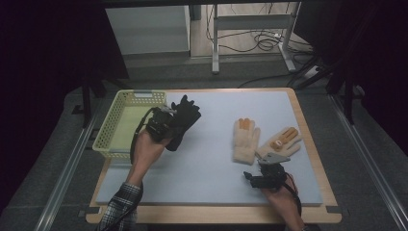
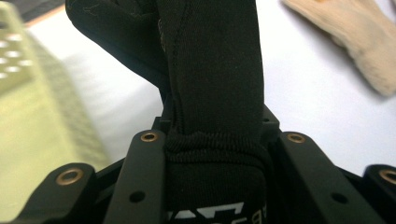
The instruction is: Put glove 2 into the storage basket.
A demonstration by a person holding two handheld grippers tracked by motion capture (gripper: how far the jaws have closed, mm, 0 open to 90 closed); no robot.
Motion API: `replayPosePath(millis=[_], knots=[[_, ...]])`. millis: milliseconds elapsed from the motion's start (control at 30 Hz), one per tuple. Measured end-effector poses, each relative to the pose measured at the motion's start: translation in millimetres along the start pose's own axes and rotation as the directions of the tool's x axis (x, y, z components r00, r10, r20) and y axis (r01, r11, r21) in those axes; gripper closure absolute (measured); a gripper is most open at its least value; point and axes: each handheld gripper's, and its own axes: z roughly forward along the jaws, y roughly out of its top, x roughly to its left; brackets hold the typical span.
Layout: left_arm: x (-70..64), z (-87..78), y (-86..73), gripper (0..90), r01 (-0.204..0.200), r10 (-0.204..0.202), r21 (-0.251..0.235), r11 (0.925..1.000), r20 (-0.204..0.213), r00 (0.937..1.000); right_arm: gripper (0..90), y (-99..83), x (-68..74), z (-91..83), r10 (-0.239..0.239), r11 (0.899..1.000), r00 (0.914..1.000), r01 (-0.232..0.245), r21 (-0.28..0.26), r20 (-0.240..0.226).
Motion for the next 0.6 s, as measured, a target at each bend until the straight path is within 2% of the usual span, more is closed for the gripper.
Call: replayPosePath(millis=[33, 67, 100, 133, 167, 233, 267, 300, 333, 500, 567, 600], knots=[[10.8, -5.8, 1.1, 66.6, 0.007, -0.007, -0.001, 1.0, -0.021, 0.9998, 24.5, 0.0, 0.1, 0.0, 0.001, 1.0, 1.0, -0.001, 0.0, 0.0], [10.8, -5.8, 1.1, 66.5, 0.007, -0.007, -0.001, 1.0, -0.021, 0.9998, 24.5, 0.0, 0.1, 0.0, 0.001, 1.0, 1.0, -0.001, 0.0, 0.0], [20.9, -11.5, 1.3, 66.4, 0.019, -0.019, -0.009, 0.9998, -0.045, 0.9988, 24.5, 0.0, 0.0, 0.0, 0.0, 1.0, 1.0, 0.0, 0.0, 0.0], [26.1, -14.4, 1.1, 66.3, 0.027, -0.027, -0.012, 0.9996, -0.052, 0.9983, 24.5, 0.0, 0.0, 0.0, 0.0, 1.0, 1.0, 0.0, 0.0, 0.0], [26.1, -14.4, 1.1, 66.2, 0.027, -0.027, -0.012, 0.9996, -0.052, 0.9983, 24.5, 0.0, 0.0, 0.0, 0.0, 1.0, 1.0, 0.0, 0.0, 0.0], [41.6, -21.9, -0.9, 65.9, 0.044, -0.045, -0.016, 0.9989, -0.082, 0.9956, 24.5, 0.0, 0.0, 0.0, 0.0, 1.0, 1.0, 0.0, 0.0, 0.0], [41.6, -21.9, -0.9, 65.8, 0.044, -0.045, -0.016, 0.9989, -0.082, 0.9956, 24.5, 0.0, 0.0, 0.0, 0.0, 1.0, 1.0, 0.0, 0.0, 0.0], [51.8, -25.8, -3.6, 65.7, 0.06, -0.062, -0.022, 0.998, -0.095, 0.9935, 24.5, 0.0, -0.1, 0.0, -0.001, 1.0, 1.0, 0.001, 0.0, 0.0], [51.8, -25.8, -3.6, 65.6, 0.06, -0.062, -0.022, 0.998, -0.095, 0.9935, 24.5, 0.0, -0.1, 0.0, -0.001, 1.0, 1.0, 0.001, 0.0, 0.0], [80.8, -31.2, -15.8, 65.3, 0.102, -0.105, -0.026, 0.9944, -0.132, 0.9857, 24.3, 0.0, -0.2, 0.1, -0.002, 1.0, 1.0, 0.002, 0.0, 0.001], [90.2, -31.9, -20.4, 65.2, 0.115, -0.118, -0.027, 0.993, -0.14, 0.9831, 24.3, 0.0, 0.0, 0.1, 0.001, 1.0, 1.0, -0.001, -0.001, 0.0], [90.2, -31.9, -20.4, 65.1, 0.115, -0.118, -0.027, 0.993, -0.14, 0.9831, 24.3, 0.0, -0.1, 0.1, 0.001, 1.0, 1.0, -0.001, -0.001, 0.0]])
